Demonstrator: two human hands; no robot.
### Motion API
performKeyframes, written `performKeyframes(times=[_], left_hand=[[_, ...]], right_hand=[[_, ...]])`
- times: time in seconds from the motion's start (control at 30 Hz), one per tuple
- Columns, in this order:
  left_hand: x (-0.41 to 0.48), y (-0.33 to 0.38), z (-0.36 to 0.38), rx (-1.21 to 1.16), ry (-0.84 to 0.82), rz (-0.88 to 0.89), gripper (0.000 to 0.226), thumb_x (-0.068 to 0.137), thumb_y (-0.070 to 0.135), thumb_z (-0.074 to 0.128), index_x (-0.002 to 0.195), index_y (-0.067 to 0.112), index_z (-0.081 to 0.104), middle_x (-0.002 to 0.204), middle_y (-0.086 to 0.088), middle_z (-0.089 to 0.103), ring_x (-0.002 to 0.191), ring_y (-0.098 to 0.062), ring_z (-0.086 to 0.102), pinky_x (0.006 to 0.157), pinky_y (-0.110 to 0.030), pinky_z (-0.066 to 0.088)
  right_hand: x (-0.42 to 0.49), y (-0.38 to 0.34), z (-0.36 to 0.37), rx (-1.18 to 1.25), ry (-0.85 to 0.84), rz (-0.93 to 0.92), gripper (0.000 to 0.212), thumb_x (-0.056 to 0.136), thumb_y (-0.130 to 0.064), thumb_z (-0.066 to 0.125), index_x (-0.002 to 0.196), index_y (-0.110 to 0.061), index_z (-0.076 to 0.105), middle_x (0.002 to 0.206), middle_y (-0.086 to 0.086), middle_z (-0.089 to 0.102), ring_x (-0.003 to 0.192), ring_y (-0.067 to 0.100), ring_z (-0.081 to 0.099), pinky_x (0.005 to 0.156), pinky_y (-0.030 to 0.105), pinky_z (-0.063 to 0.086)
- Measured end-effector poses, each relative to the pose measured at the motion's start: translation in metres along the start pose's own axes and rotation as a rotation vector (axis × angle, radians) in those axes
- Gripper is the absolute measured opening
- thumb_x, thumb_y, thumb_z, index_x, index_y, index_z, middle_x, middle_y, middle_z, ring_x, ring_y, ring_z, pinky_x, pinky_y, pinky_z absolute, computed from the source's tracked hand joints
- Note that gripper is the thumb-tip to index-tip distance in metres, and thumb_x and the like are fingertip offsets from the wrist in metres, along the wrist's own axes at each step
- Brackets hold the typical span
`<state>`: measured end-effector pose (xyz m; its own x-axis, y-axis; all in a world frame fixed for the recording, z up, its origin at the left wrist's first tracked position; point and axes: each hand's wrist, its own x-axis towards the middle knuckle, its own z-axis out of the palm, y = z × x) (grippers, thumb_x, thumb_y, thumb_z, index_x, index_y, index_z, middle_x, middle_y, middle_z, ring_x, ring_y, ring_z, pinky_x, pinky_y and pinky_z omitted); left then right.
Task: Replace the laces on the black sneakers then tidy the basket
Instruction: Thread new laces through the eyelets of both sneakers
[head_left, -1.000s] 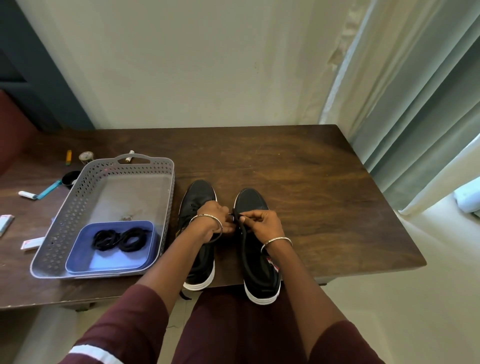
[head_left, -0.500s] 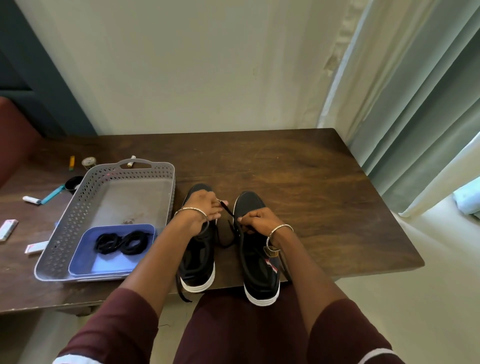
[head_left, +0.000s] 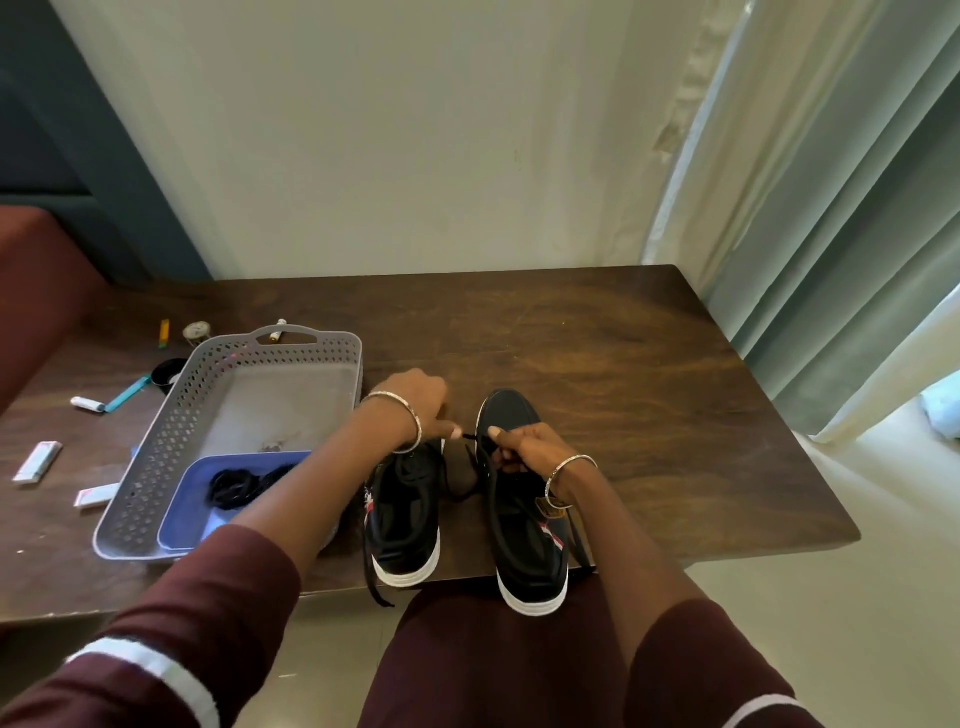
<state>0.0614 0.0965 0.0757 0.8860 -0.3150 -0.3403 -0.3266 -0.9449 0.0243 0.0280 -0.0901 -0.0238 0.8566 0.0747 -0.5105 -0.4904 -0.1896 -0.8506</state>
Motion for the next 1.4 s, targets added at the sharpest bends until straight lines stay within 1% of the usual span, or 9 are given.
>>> performKeyframes(times=[0.13,0.23,0.37,0.5,0.63,0.83,1.13,1.3,1.4], left_hand=[[-0.006,-0.006,0.0,-0.22,0.047,-0.027,0.034,0.095,0.043,0.06,0.067,0.025,0.065,0.08,0.0,0.066,0.077,-0.021,0.064,0.071,-0.032,0.051],[-0.018,-0.01,-0.025,-0.821,0.15,-0.073,0.029,0.096,0.03,0.062,0.07,0.02,0.069,0.074,0.002,0.063,0.065,-0.015,0.05,0.063,-0.025,0.042],[-0.042,-0.017,-0.079,-1.357,0.306,0.006,0.032,0.1,0.024,0.053,0.07,0.016,0.061,0.105,0.004,0.073,0.091,-0.012,0.057,0.079,-0.027,0.042],[-0.049,-0.017,-0.077,-2.05,0.242,0.088,0.02,0.091,0.026,0.059,0.078,0.015,0.049,0.067,0.001,0.055,0.058,-0.013,0.056,0.075,-0.033,0.059],[-0.027,-0.004,-0.021,-1.448,0.16,-0.139,0.027,0.095,0.04,0.06,0.08,0.019,0.052,0.062,0.007,0.04,0.045,-0.007,0.033,0.041,-0.021,0.033],[0.003,0.011,0.042,-0.403,-0.011,-0.007,0.036,0.085,0.049,0.07,0.116,0.031,0.067,0.117,0.003,0.067,0.105,-0.019,0.063,0.091,-0.033,0.052],[0.009,0.014,0.044,-0.64,0.006,-0.131,0.029,0.088,0.026,0.068,0.06,0.033,0.069,0.081,0.008,0.07,0.089,-0.018,0.065,0.083,-0.032,0.051],[-0.011,0.006,-0.005,-1.133,0.112,-0.219,0.022,0.096,0.012,0.061,0.078,0.011,0.073,0.056,0.006,0.063,0.053,-0.009,0.046,0.049,-0.022,0.039],[-0.031,-0.014,-0.045,-1.355,0.218,-0.142,0.027,0.096,0.014,0.059,0.074,0.014,0.074,0.08,-0.003,0.069,0.065,-0.009,0.051,0.05,-0.02,0.037]], right_hand=[[-0.004,-0.002,0.001,-0.023,0.005,0.0,0.043,0.096,-0.036,0.064,0.058,-0.016,0.057,0.062,-0.003,0.063,0.058,0.006,0.059,0.066,0.019,0.046],[-0.004,-0.003,0.0,-0.034,0.018,0.012,0.045,0.095,-0.038,0.065,0.056,-0.017,0.056,0.067,0.0,0.067,0.064,0.009,0.063,0.072,0.023,0.049],[-0.006,-0.004,-0.002,-0.028,0.011,0.019,0.044,0.094,-0.038,0.066,0.058,-0.015,0.056,0.071,0.003,0.068,0.066,0.012,0.063,0.074,0.025,0.05],[-0.005,-0.003,-0.003,-0.017,0.019,0.009,0.045,0.095,-0.034,0.065,0.057,-0.014,0.054,0.066,-0.001,0.067,0.06,0.009,0.062,0.068,0.021,0.049],[-0.003,0.0,-0.003,-0.015,0.018,0.004,0.045,0.096,-0.033,0.064,0.057,-0.014,0.052,0.058,-0.005,0.065,0.06,0.009,0.063,0.068,0.022,0.049],[0.002,0.004,-0.003,0.009,0.004,-0.003,0.046,0.096,-0.035,0.063,0.056,-0.015,0.055,0.057,-0.004,0.063,0.059,0.011,0.061,0.074,0.029,0.051],[0.004,0.007,-0.001,0.024,-0.004,-0.011,0.039,0.094,-0.038,0.066,0.074,-0.005,0.071,0.073,0.005,0.072,0.082,0.026,0.071,0.093,0.037,0.056],[0.006,0.01,-0.001,0.006,0.008,-0.001,0.044,0.093,-0.042,0.066,0.087,0.001,0.075,0.093,0.015,0.076,0.095,0.031,0.072,0.099,0.044,0.053],[0.006,0.01,-0.002,-0.025,0.004,0.012,0.045,0.093,-0.043,0.065,0.09,0.0,0.076,0.092,0.012,0.077,0.095,0.029,0.072,0.1,0.044,0.052]])
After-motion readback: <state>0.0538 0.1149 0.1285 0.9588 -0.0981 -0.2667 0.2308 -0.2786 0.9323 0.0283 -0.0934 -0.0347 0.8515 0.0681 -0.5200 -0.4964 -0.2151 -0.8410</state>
